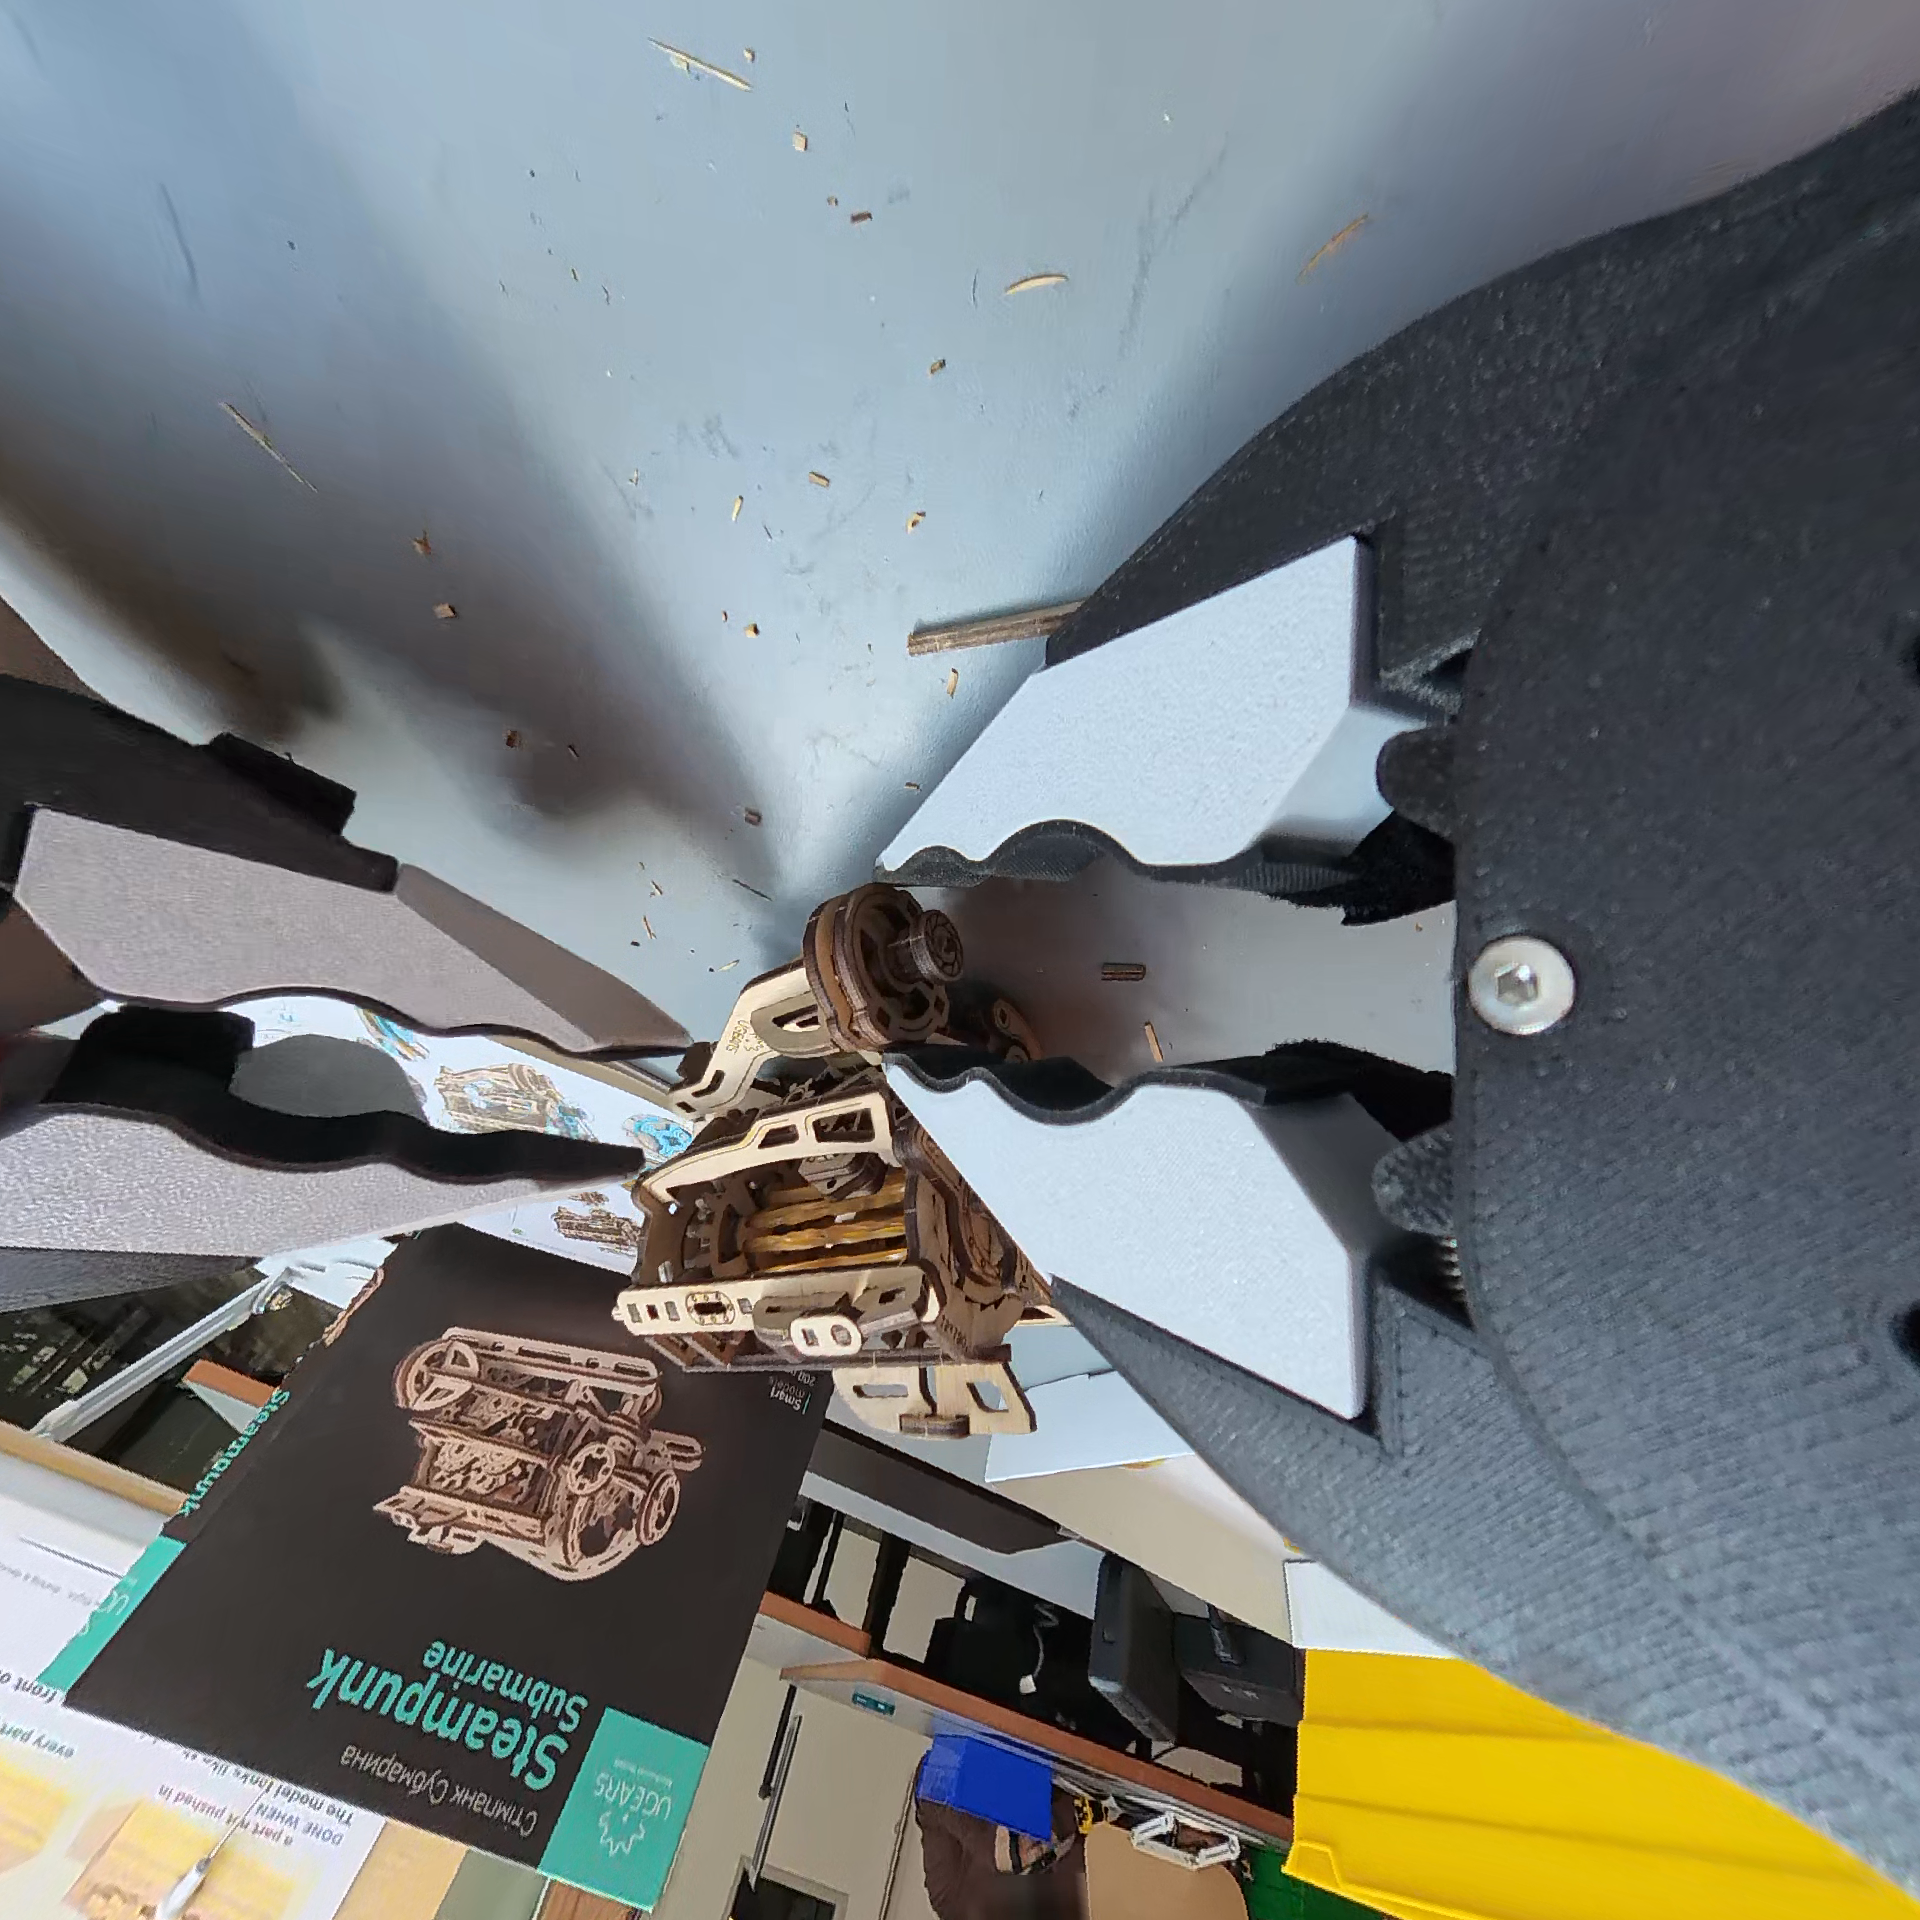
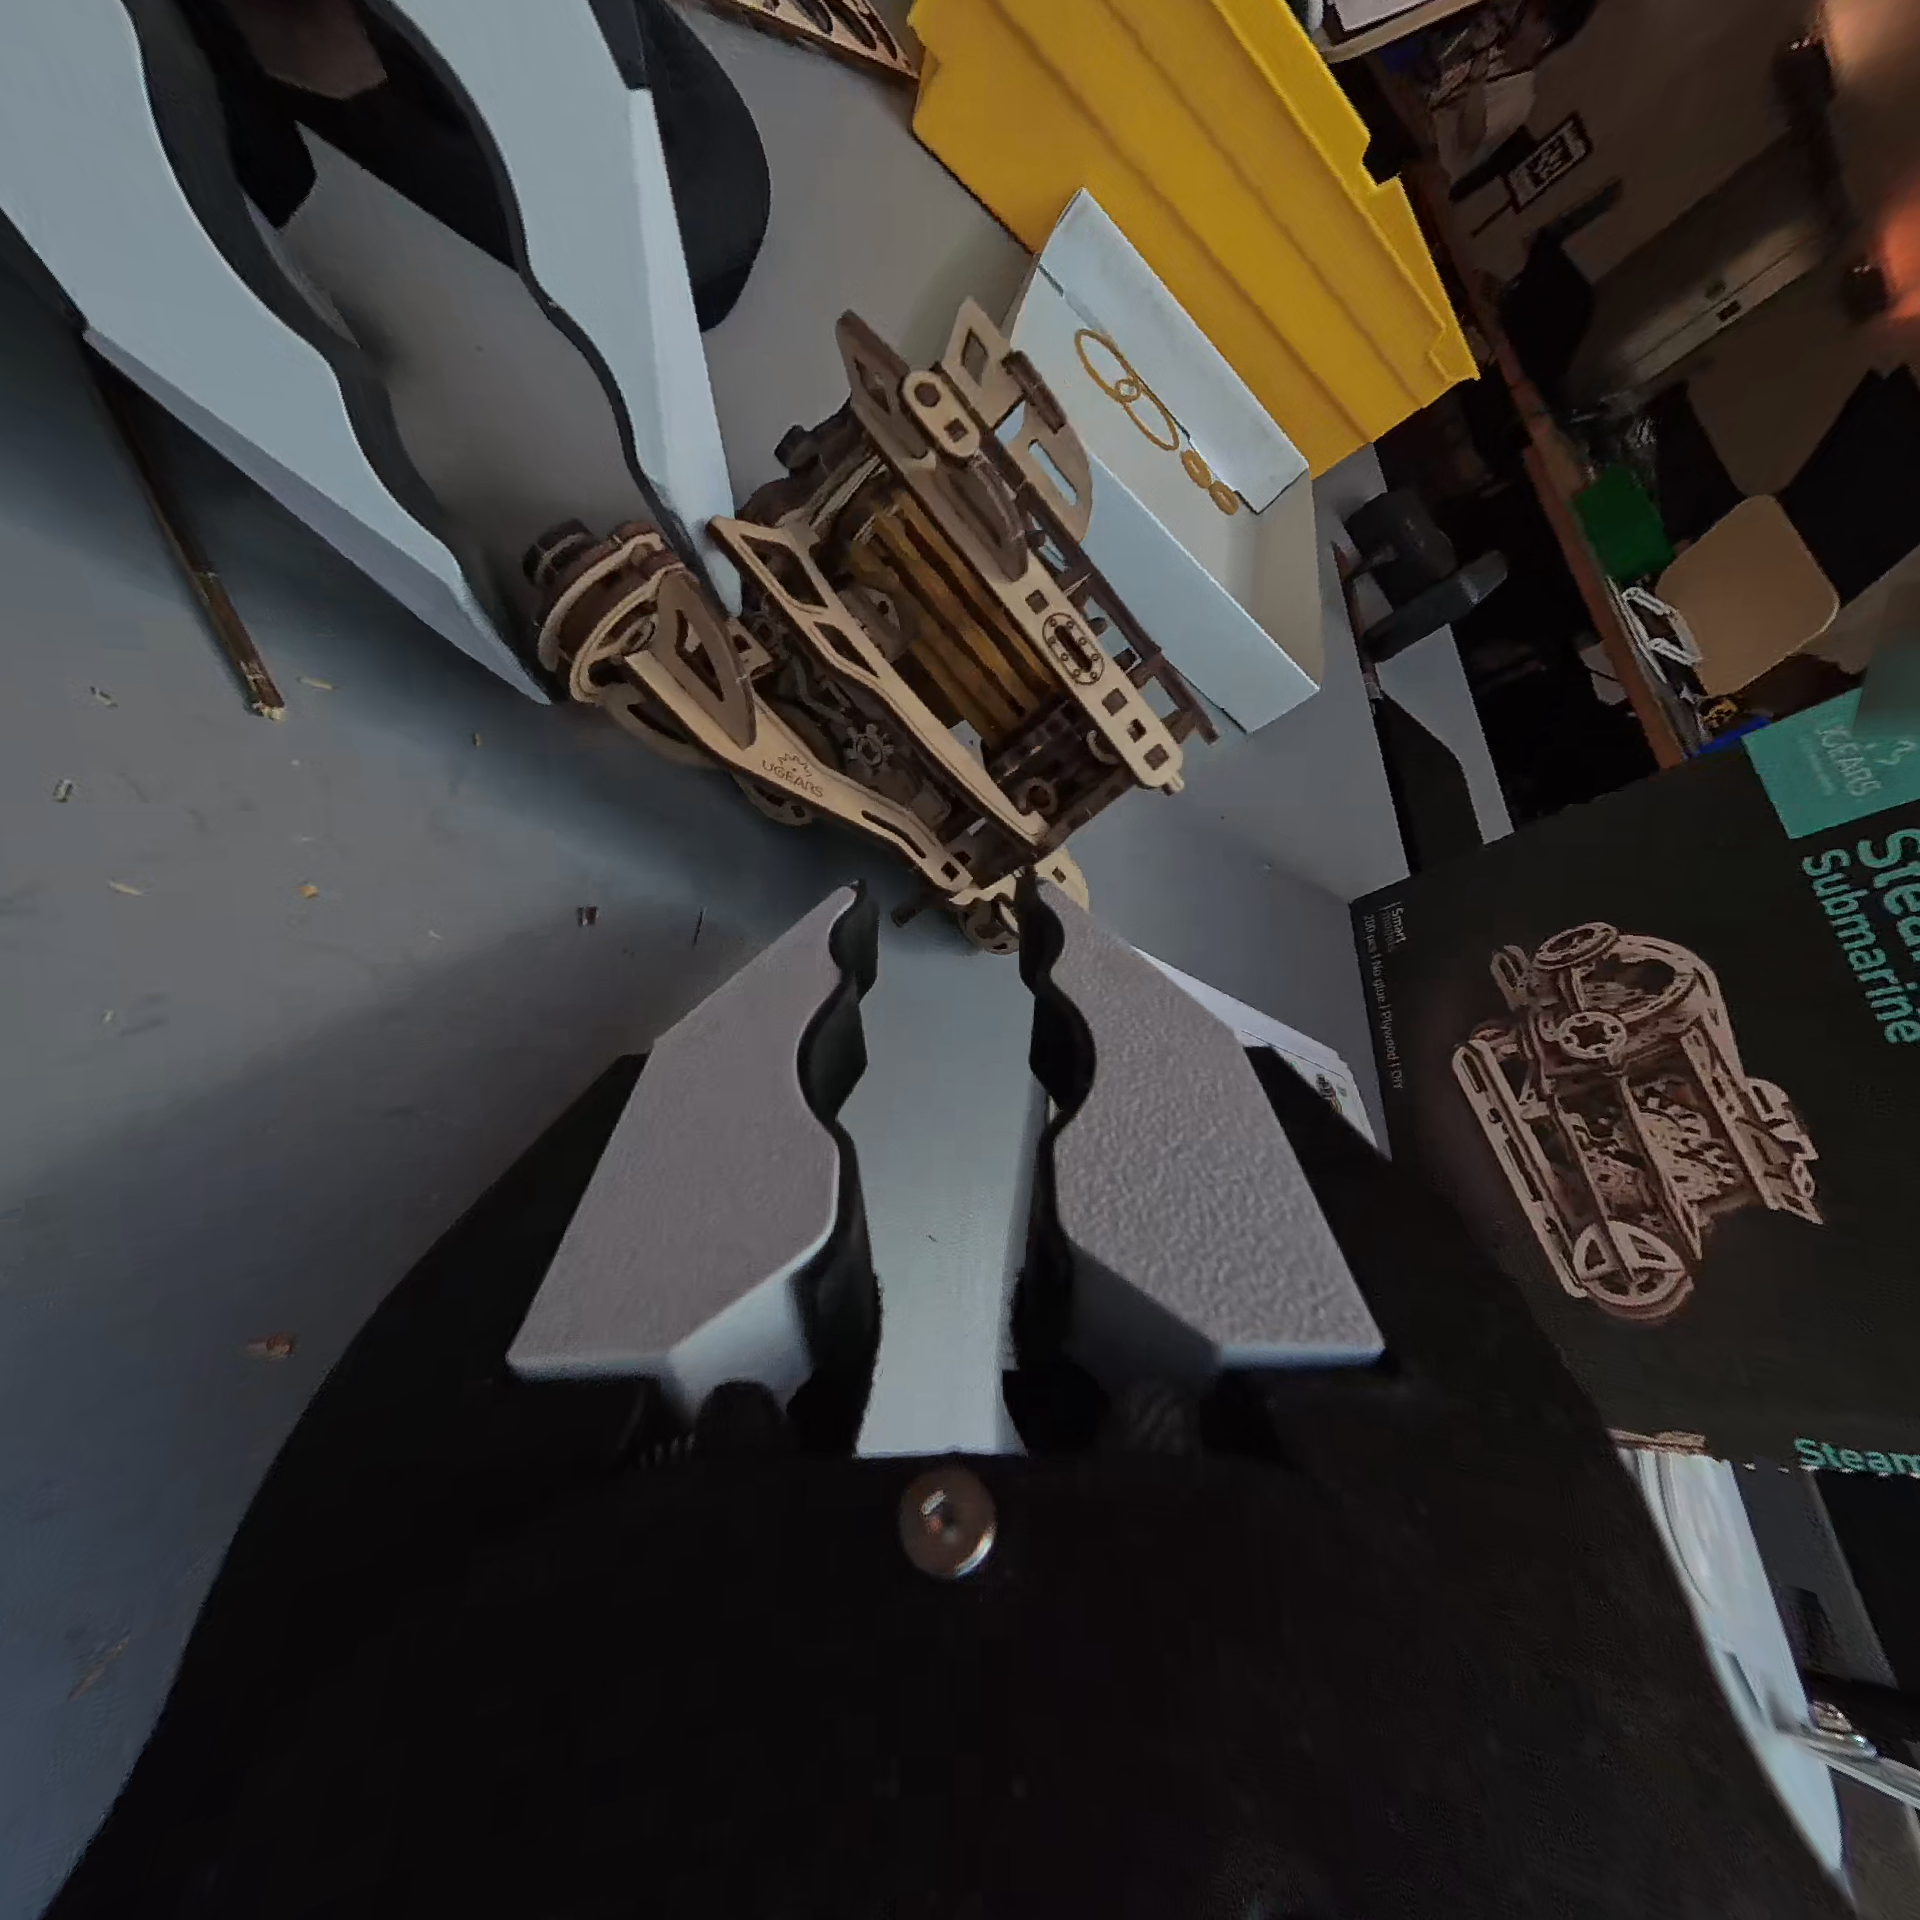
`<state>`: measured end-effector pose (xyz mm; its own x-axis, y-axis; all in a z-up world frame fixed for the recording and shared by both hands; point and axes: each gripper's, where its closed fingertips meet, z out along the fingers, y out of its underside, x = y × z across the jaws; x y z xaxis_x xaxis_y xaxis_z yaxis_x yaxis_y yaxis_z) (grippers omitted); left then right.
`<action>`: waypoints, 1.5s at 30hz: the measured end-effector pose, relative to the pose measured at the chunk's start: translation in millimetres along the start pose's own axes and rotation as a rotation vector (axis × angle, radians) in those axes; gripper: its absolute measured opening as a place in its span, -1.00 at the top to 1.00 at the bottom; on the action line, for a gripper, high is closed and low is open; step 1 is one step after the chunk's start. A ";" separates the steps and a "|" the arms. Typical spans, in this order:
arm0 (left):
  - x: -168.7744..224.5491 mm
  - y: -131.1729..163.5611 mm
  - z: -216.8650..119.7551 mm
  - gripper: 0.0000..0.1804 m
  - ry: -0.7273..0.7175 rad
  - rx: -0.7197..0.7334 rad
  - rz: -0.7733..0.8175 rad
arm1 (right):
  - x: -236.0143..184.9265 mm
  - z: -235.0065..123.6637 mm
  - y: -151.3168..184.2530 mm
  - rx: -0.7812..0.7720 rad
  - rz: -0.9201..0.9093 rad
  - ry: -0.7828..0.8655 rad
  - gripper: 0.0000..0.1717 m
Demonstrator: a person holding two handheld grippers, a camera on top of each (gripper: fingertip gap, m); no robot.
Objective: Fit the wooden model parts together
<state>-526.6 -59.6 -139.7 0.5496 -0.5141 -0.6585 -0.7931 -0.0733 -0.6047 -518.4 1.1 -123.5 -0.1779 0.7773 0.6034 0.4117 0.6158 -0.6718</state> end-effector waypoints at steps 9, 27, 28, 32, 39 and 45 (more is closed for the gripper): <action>-0.5 -0.9 0.2 0.69 0.027 0.008 -0.022 | -7.4 4.6 0.4 0.003 -0.120 -0.004 0.79; -0.4 -1.9 0.2 0.69 0.033 0.015 -0.022 | -3.6 1.4 0.7 0.004 0.029 -0.002 0.75; -0.4 -2.0 0.2 0.68 0.033 0.015 -0.021 | -2.4 0.5 -0.3 0.011 0.013 0.009 0.75; -0.4 -2.2 0.0 0.69 0.030 0.016 -0.018 | -7.8 4.5 3.4 -0.013 -0.054 -0.002 0.75; -0.9 -9.1 -7.2 0.64 0.012 0.059 -0.031 | 0.7 1.9 2.3 0.014 0.032 0.009 0.77; -1.5 -13.4 -18.3 0.63 0.026 0.087 -0.104 | -4.8 2.0 8.2 0.013 0.125 -0.050 0.76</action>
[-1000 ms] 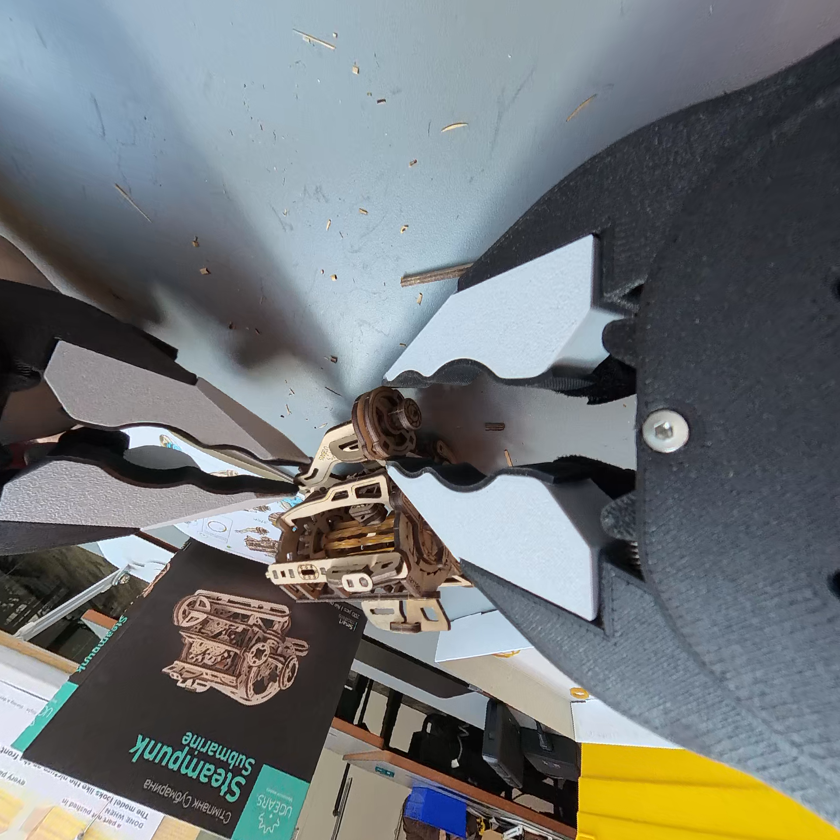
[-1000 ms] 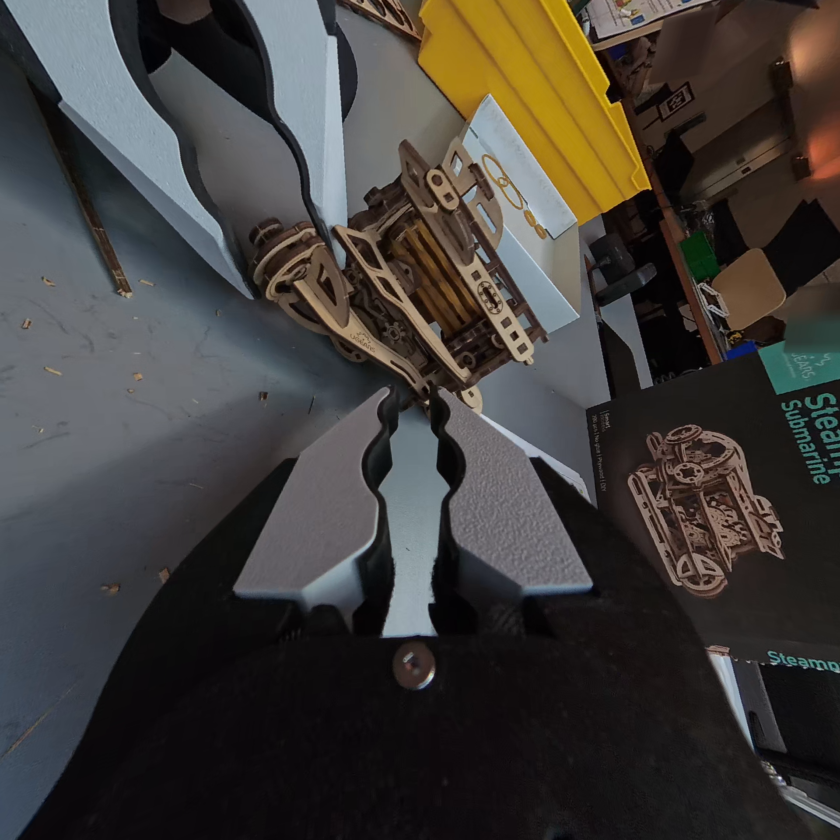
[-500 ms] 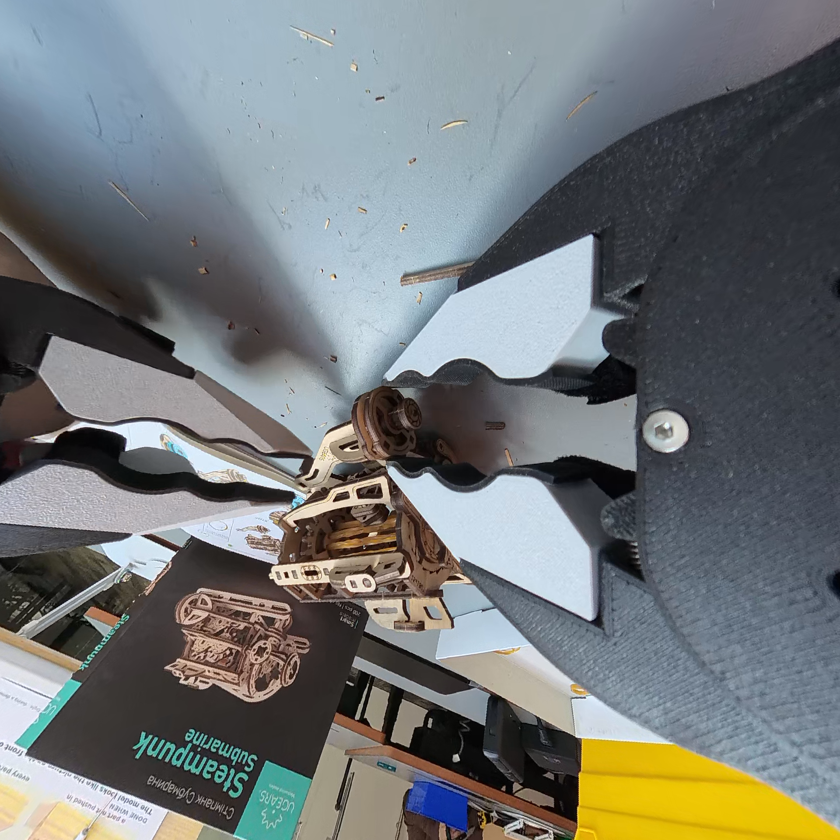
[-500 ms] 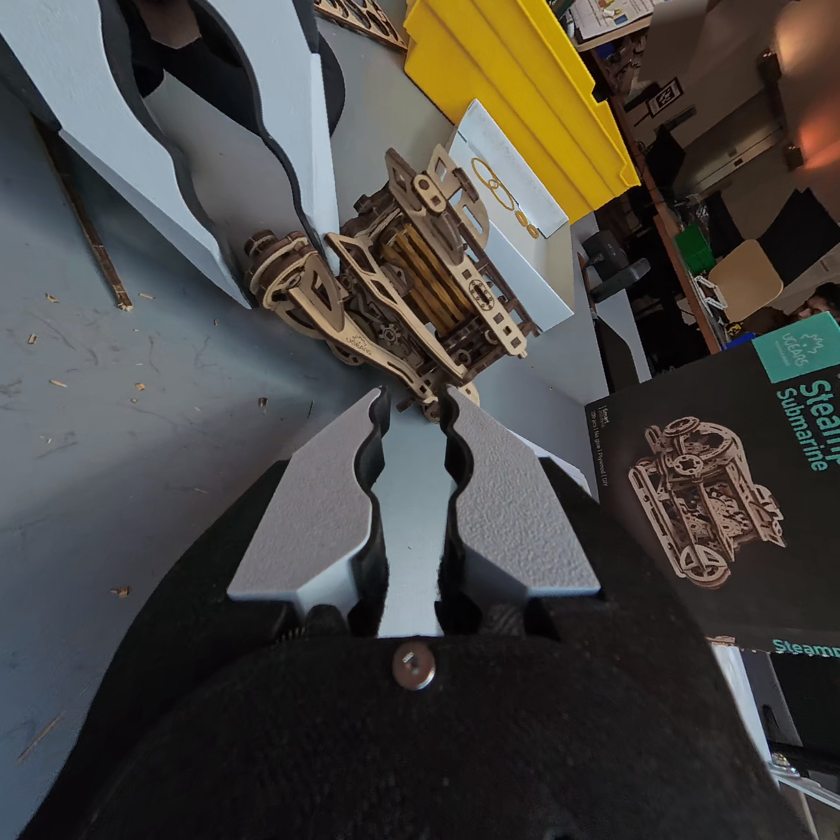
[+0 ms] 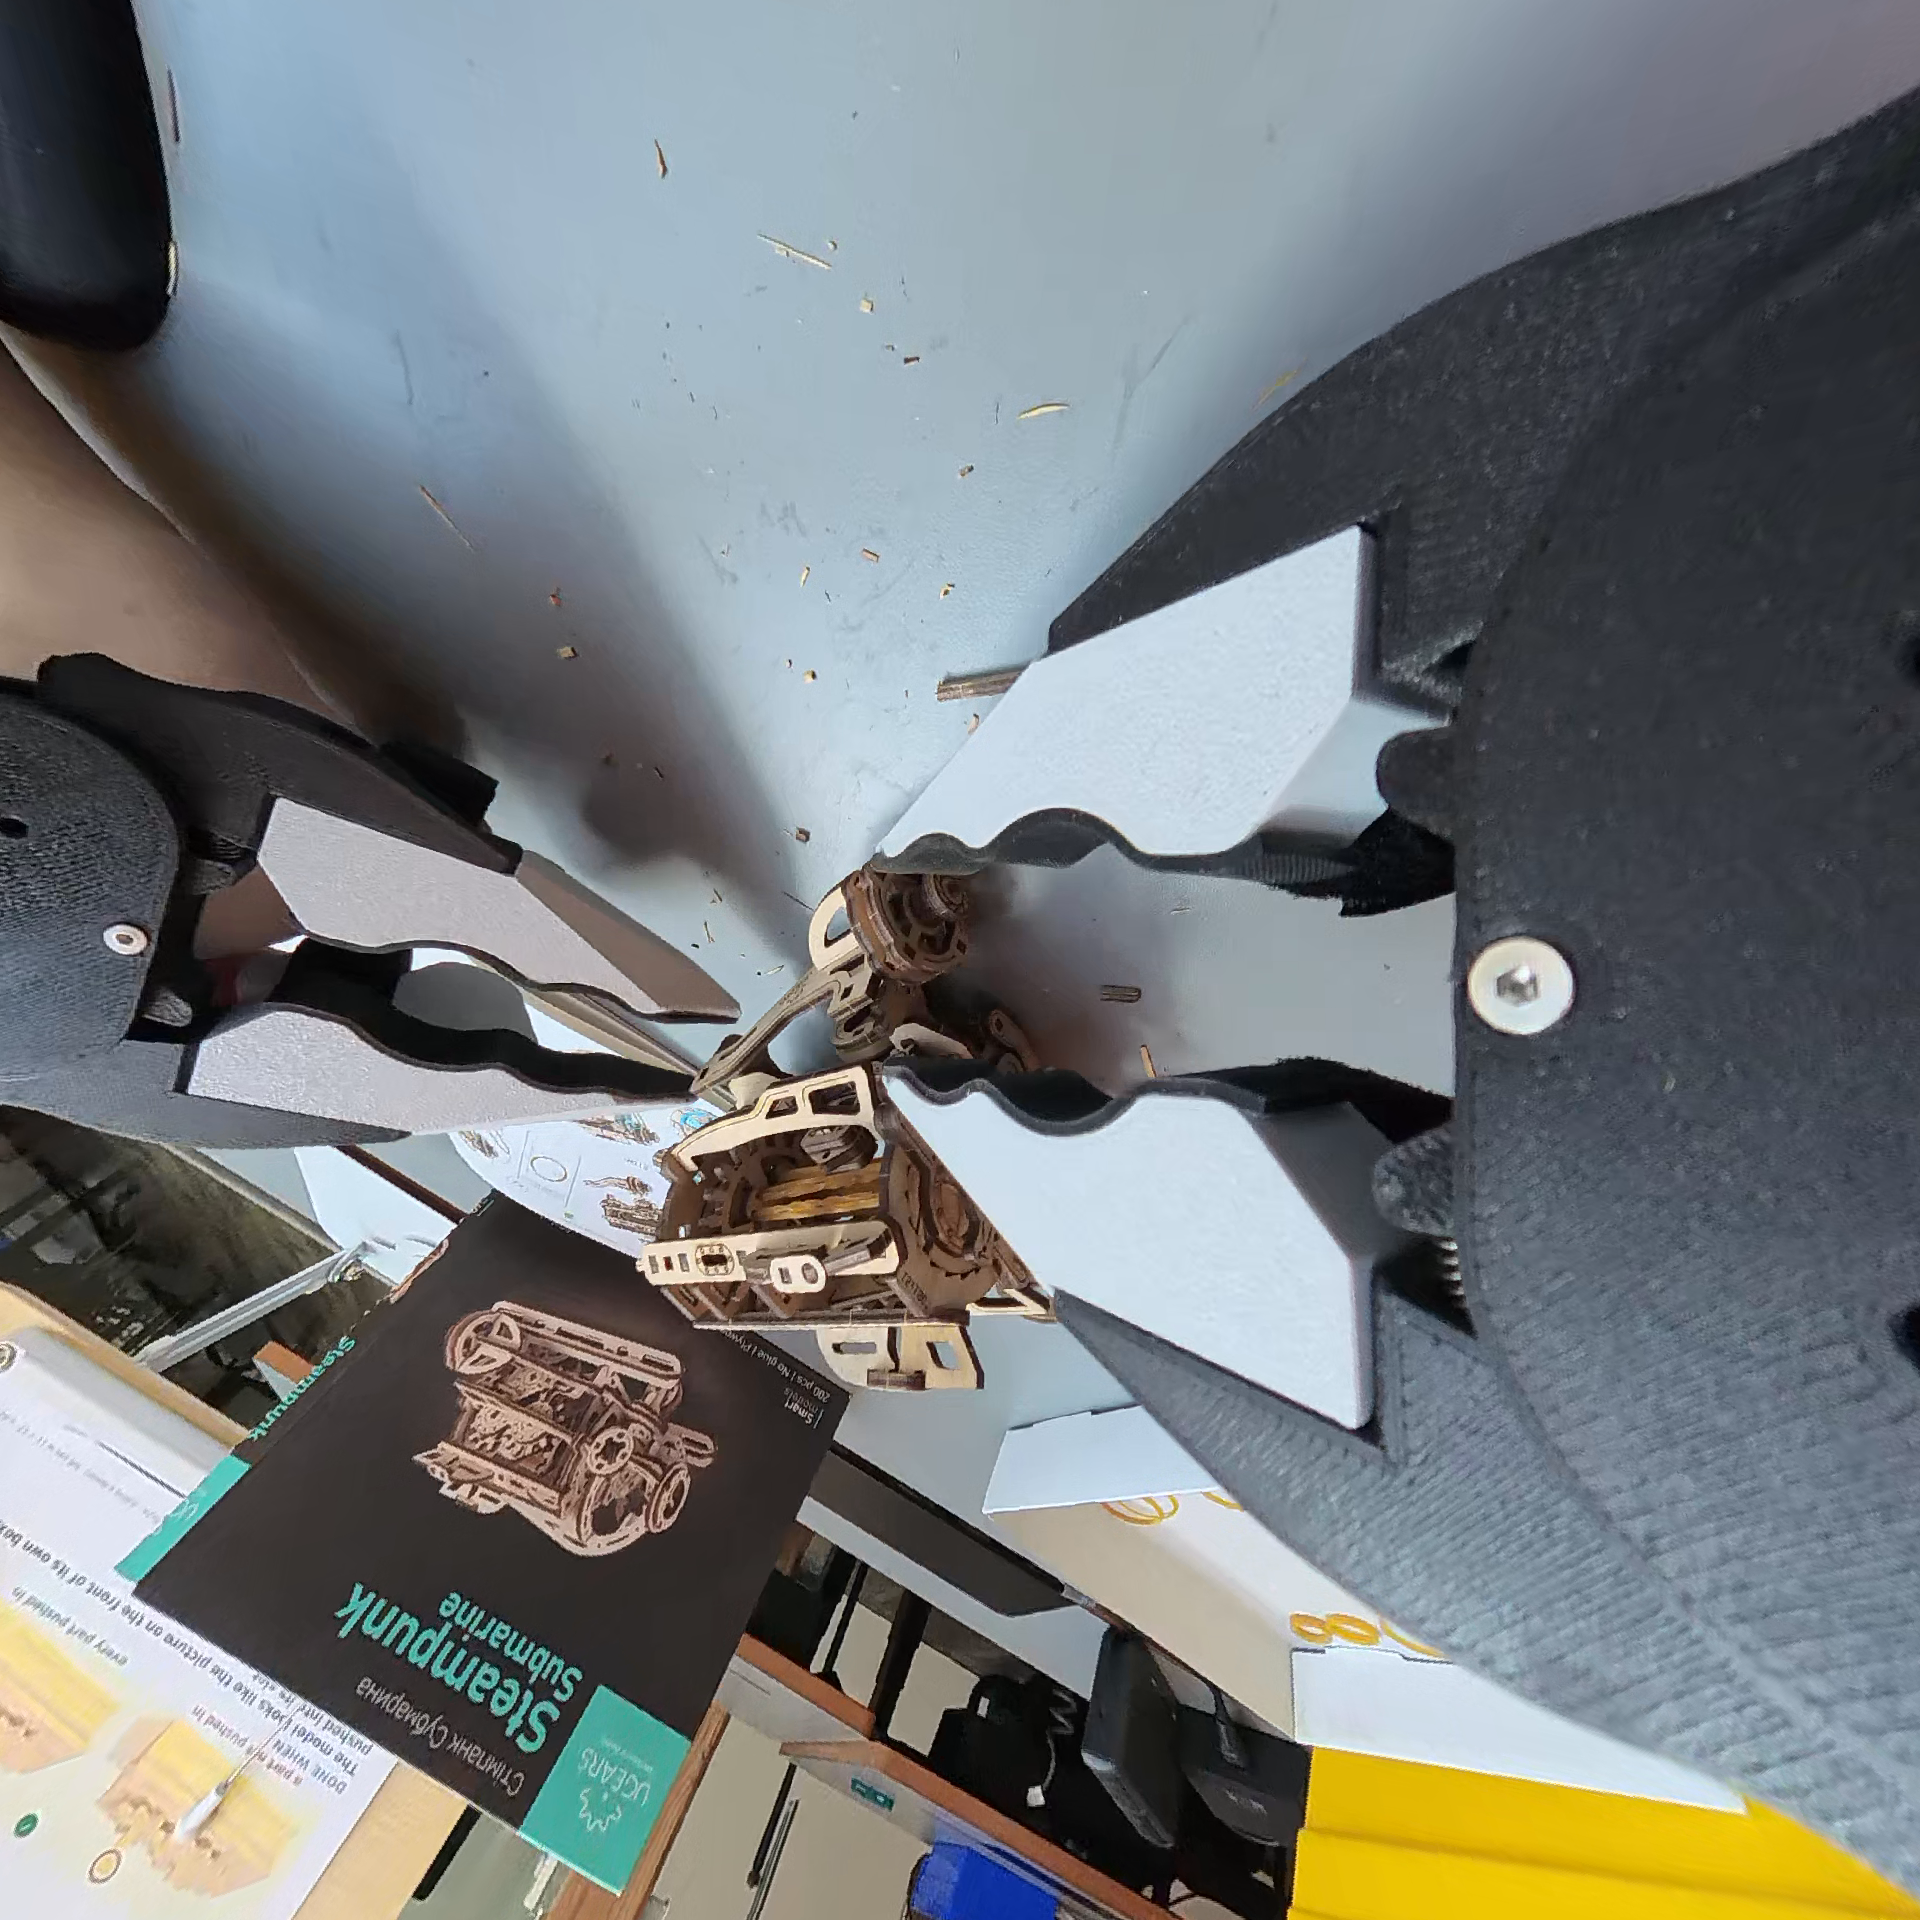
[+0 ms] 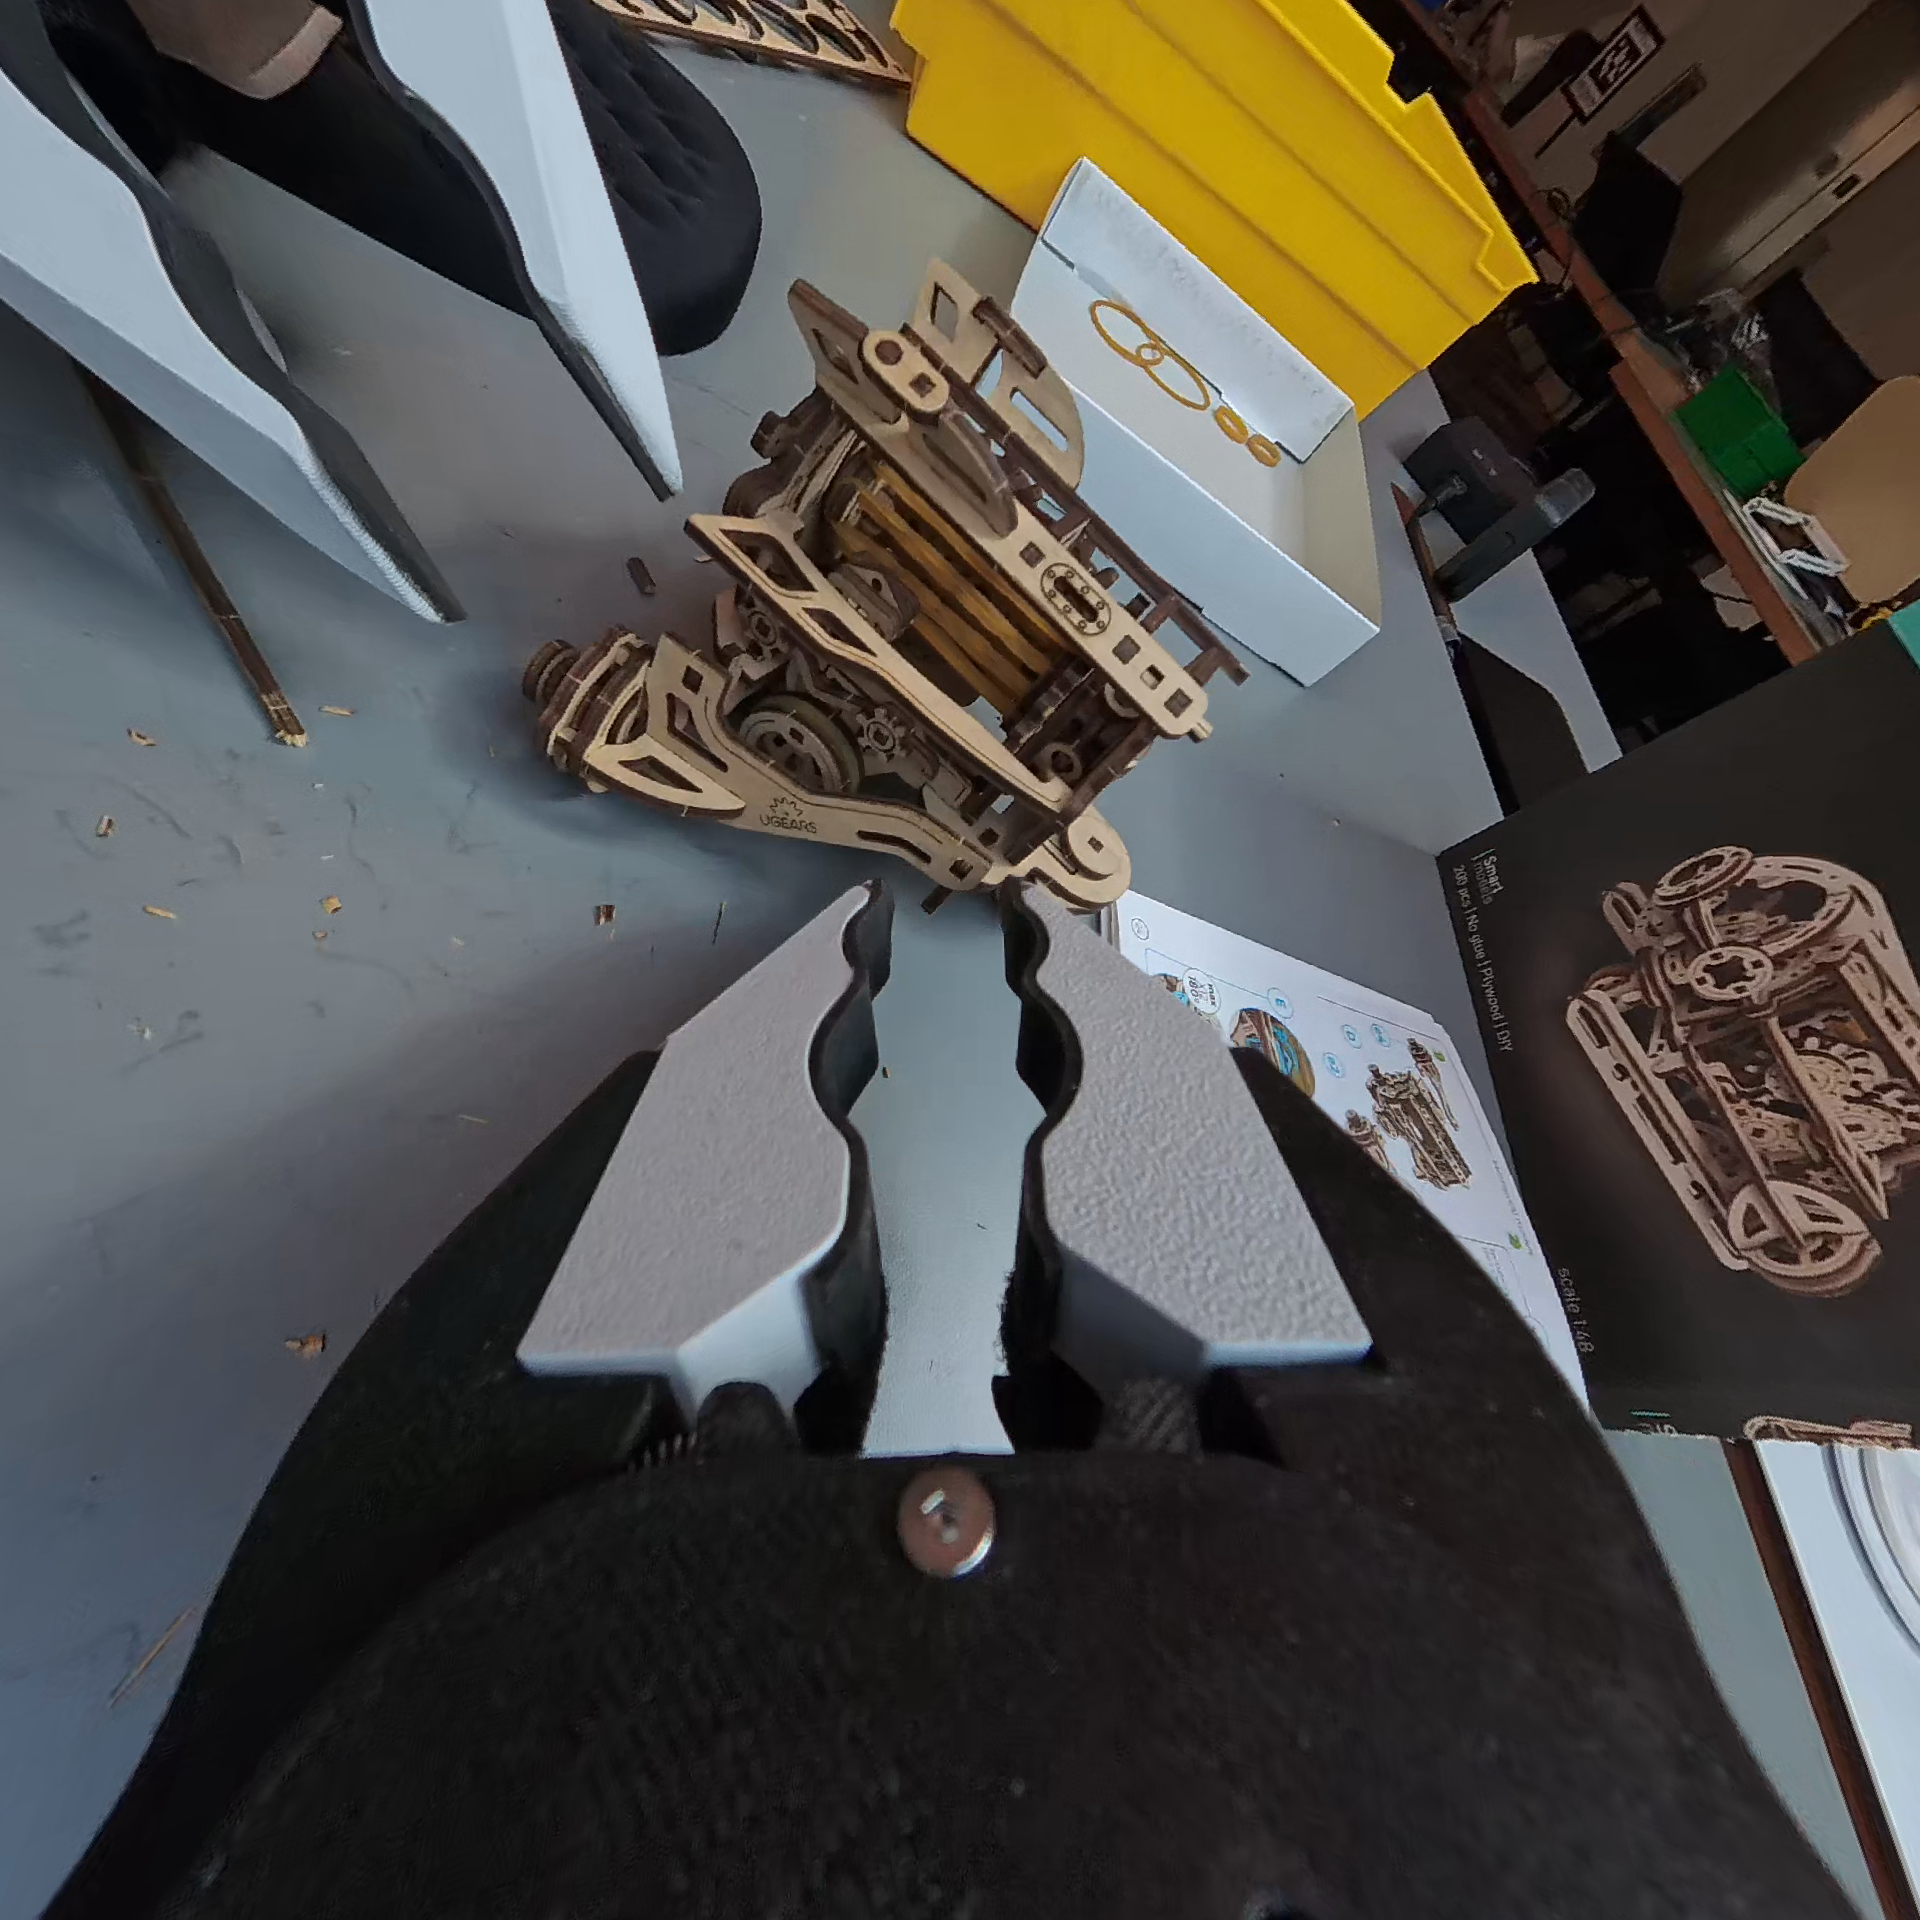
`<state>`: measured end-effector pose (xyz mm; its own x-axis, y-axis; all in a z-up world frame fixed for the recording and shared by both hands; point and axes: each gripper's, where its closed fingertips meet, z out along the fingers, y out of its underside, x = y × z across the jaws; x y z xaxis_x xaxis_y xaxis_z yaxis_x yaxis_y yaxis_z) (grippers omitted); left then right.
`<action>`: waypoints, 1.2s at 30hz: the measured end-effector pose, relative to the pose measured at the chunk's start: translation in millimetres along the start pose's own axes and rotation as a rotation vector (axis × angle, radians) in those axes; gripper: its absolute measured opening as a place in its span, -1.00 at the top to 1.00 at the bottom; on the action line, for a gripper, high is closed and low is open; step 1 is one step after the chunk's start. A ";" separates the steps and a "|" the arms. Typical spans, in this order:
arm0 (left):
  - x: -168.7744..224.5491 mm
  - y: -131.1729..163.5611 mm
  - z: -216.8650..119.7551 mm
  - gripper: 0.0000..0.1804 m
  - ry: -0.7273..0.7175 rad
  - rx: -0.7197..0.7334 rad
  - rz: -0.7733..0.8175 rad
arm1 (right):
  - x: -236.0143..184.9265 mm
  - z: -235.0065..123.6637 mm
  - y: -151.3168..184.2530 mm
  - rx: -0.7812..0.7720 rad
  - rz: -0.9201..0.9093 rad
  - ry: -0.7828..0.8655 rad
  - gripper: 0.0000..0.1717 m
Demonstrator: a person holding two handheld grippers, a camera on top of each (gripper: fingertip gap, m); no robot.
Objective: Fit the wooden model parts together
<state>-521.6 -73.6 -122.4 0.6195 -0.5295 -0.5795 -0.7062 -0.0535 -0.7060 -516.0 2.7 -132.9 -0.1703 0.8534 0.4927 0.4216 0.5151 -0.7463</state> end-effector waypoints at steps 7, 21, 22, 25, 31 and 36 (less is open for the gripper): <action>2.5 7.8 -4.5 0.64 -0.050 -0.071 -0.055 | 1.5 -7.6 6.2 0.000 0.016 -0.020 0.76; 11.9 -0.2 -6.6 0.65 -0.140 -0.120 -0.315 | -18.8 -34.0 -25.1 0.127 0.108 -0.190 0.79; 12.3 -1.3 -6.5 0.66 -0.147 -0.112 -0.317 | -15.1 -35.0 -25.8 0.122 0.168 -0.189 0.78; 11.5 0.4 -4.3 0.63 -0.173 -0.130 -0.295 | -3.3 -37.8 -19.8 0.100 0.349 -0.180 0.78; 12.4 4.7 12.1 0.57 -0.195 -0.201 -0.216 | -19.8 -39.0 -5.9 0.015 0.611 -0.210 0.69; 8.6 12.8 24.4 0.61 -0.220 -0.263 -0.160 | -30.5 -42.7 -8.9 0.008 0.620 -0.181 0.68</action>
<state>-517.0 -58.2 -146.4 0.7680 -0.3038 -0.5639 -0.6404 -0.3517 -0.6828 -476.5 -31.3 -122.1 -0.0449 0.9925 -0.1137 0.4837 -0.0779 -0.8717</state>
